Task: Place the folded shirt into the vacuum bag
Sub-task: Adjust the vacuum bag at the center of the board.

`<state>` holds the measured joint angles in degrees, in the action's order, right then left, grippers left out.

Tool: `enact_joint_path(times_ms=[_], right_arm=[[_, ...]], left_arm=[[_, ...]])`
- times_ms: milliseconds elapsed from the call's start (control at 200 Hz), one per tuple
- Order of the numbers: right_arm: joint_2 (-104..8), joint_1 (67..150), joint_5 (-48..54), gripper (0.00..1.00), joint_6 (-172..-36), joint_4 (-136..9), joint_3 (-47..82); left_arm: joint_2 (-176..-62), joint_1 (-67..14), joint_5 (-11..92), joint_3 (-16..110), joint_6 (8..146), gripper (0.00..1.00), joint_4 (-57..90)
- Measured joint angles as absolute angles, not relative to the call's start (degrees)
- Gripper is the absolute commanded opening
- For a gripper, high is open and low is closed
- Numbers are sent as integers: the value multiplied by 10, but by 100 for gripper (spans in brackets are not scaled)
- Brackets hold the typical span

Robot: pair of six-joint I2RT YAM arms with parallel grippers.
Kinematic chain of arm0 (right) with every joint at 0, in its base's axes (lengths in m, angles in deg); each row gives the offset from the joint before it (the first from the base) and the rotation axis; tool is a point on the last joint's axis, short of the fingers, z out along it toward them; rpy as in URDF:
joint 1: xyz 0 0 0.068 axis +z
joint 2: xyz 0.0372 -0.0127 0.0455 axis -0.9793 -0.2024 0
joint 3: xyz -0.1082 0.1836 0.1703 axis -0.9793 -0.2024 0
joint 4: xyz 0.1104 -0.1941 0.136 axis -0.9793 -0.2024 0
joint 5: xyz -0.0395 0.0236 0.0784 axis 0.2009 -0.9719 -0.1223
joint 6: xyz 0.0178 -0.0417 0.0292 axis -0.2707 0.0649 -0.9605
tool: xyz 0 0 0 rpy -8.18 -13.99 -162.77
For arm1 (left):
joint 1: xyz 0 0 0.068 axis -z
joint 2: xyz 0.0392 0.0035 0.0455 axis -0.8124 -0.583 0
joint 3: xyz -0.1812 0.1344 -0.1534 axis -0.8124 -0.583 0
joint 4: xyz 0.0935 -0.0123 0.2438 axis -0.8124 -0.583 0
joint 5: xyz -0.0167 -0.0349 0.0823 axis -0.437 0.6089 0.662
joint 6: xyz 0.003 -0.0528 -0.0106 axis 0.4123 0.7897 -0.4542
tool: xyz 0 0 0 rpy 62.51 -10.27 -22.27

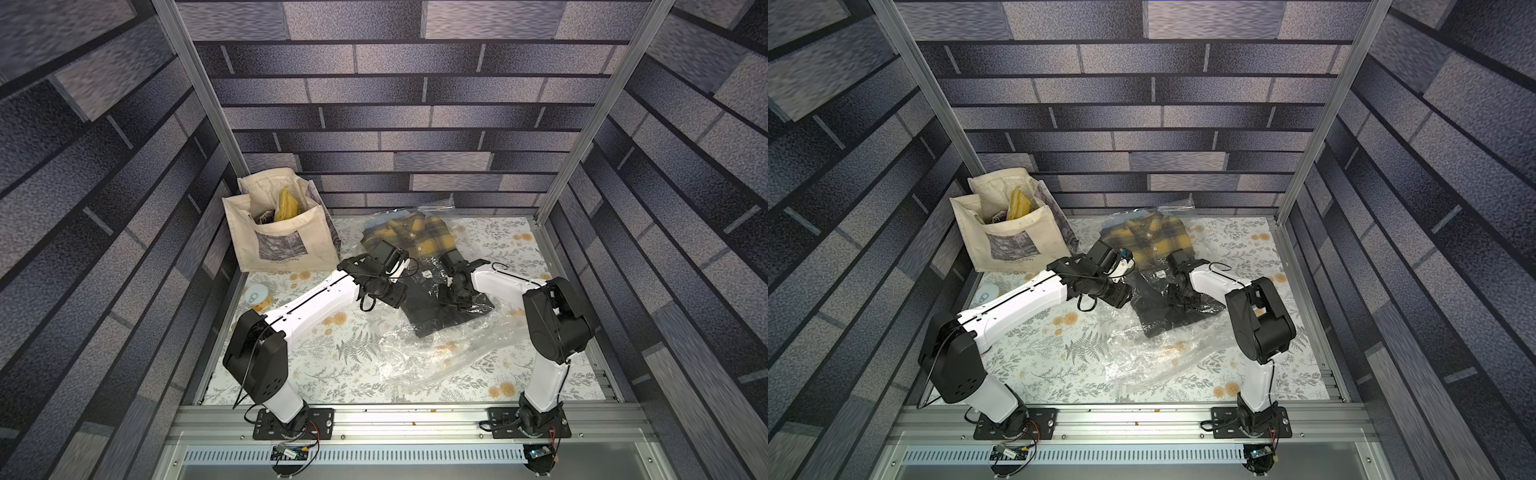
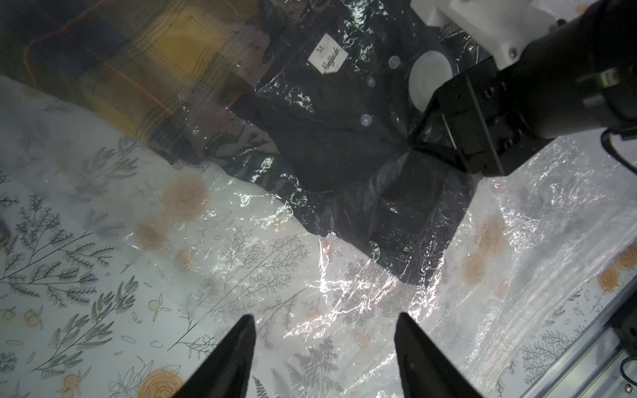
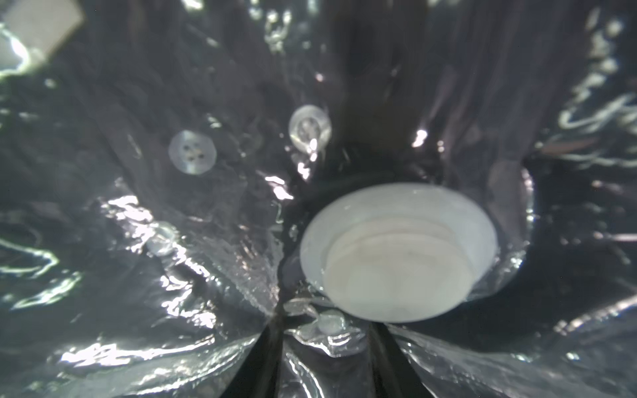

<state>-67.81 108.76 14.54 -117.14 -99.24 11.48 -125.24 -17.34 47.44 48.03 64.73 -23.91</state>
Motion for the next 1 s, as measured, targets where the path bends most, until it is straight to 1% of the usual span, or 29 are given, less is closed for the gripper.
enact_joint_path(times_ms=[135,336,466,546,616,666,676,731,786,817,997], right_arm=[[-697,1124,140,40,-1193,-978,140],[-712,1165,93,42,-1205,-972,175],[-693,1172,67,44,-1198,-979,178],[-666,1158,57,46,-1188,-988,178],[-626,1131,58,52,-1174,-987,171],[-592,1110,64,60,-1163,-983,159],[-585,1106,65,62,-1157,-982,156],[-542,1087,72,72,-1138,-968,131],[-498,1070,78,81,-1113,-944,98],[-476,1067,81,84,-1095,-928,77],[-342,1067,142,97,-998,-831,-57]], left_arm=[[-1206,-203,487,458,652,71,-223],[-1167,-236,498,440,656,76,-205],[-1157,-248,500,434,656,77,-205],[-1156,-248,500,430,656,78,-203],[-1156,-242,503,423,656,80,-199],[-1156,-235,508,416,657,83,-194],[-1156,-234,510,414,658,84,-193],[-1156,-227,517,406,660,88,-189],[-1156,-224,527,399,662,96,-182],[-1155,-221,535,394,665,100,-175],[-1114,-229,621,337,688,100,-120]])
